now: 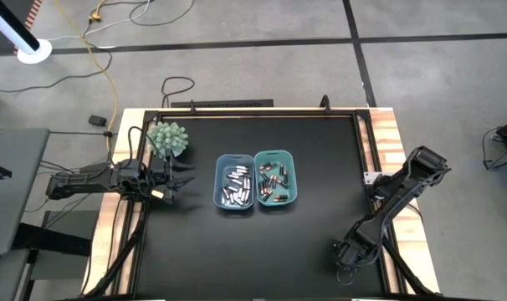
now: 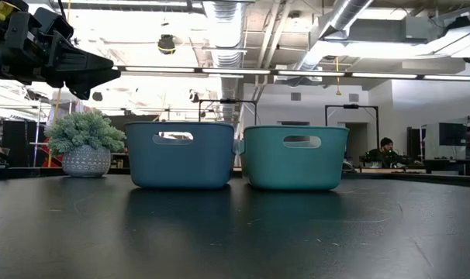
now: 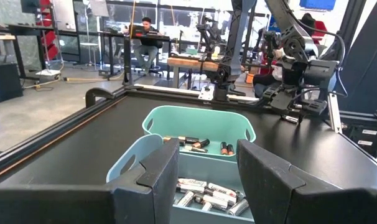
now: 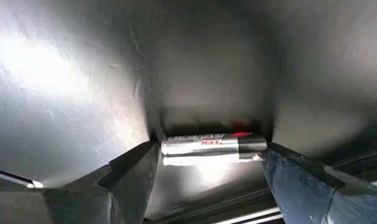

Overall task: Sort batteries
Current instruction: Put the silver battery into the blue bin

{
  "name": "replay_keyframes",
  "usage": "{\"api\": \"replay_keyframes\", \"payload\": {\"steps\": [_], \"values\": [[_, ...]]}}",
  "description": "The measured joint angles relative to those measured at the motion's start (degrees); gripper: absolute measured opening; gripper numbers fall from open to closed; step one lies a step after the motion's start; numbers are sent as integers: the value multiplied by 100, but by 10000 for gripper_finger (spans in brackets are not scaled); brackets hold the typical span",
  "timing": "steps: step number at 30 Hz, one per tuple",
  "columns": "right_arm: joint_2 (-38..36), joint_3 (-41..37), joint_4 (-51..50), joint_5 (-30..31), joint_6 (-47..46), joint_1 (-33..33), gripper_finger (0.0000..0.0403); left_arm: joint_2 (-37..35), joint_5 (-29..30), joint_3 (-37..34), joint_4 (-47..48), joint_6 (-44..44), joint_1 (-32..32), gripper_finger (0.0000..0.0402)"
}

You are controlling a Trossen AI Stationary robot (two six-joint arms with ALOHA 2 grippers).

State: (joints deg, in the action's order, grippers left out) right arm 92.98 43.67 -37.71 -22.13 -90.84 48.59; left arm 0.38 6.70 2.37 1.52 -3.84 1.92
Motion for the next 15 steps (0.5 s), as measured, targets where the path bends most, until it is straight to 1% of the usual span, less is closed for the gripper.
{"api": "replay_keyframes", "payload": {"steps": [8,12,15], "values": [[3,-3,44,-13,-128,-231,311,-1,0,0,0,-1,2,158],[1,-1,70,-4,-329,-240,311,-2,0,0,0,0,1,158],[1,4,71,-3,-294,-185,311,-2,0,0,0,0,2,158]]}}
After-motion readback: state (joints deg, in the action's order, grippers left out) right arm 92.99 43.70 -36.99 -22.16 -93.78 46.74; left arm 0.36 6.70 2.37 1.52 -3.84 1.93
